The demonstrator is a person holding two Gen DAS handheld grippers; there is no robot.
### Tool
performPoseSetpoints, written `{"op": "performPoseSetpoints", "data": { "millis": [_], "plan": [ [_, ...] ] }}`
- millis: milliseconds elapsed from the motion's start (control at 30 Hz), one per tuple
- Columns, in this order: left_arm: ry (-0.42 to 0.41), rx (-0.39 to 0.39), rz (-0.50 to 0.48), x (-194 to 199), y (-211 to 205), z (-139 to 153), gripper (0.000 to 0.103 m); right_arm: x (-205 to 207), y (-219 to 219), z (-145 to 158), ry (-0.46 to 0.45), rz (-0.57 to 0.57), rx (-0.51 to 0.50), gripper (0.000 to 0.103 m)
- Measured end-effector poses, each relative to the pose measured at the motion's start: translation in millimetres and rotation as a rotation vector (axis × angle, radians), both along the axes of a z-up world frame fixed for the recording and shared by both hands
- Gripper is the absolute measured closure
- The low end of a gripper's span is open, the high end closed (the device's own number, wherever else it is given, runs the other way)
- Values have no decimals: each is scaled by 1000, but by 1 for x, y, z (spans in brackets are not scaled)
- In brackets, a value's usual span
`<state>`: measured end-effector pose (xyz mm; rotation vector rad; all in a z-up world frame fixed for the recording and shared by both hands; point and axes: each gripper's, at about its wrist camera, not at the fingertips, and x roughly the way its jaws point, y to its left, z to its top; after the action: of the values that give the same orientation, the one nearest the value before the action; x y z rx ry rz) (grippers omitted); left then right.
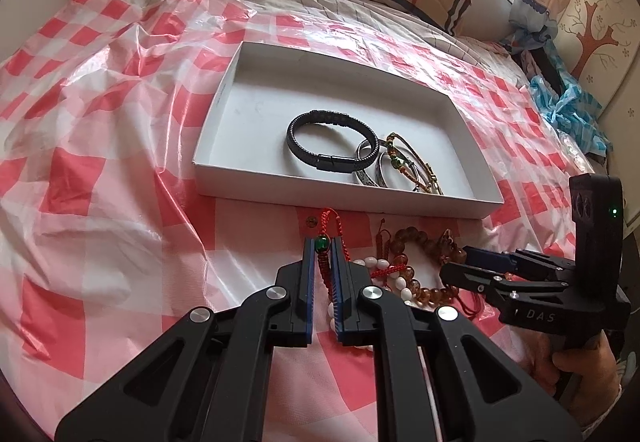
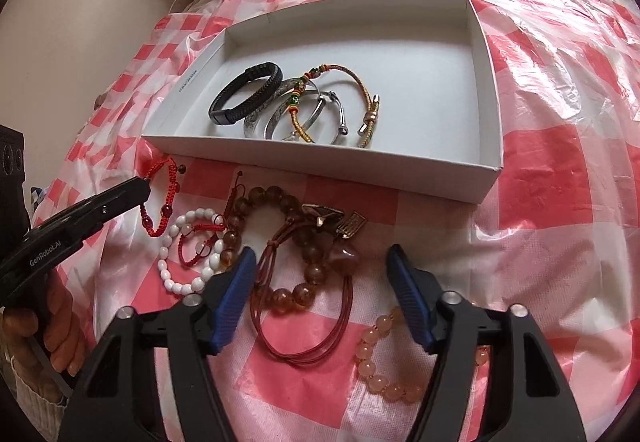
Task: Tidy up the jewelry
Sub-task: 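Grasp the red string bracelet with the left tool while the right tool grasps the brown bead bracelet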
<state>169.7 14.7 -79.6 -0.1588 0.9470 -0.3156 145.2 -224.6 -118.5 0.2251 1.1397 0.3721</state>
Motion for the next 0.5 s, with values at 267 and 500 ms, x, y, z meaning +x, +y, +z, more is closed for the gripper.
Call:
{"op": "performPoseSetpoints", "data": {
  "millis": [267, 500],
  "plan": [
    [-4, 4, -2, 0, -1, 0, 96, -3, -20, 12, -25, -46, 159, 87],
    [-7, 4, -3, 0, 0, 2, 96, -4, -36, 25, -74, -86, 270, 87]
  ]
}}
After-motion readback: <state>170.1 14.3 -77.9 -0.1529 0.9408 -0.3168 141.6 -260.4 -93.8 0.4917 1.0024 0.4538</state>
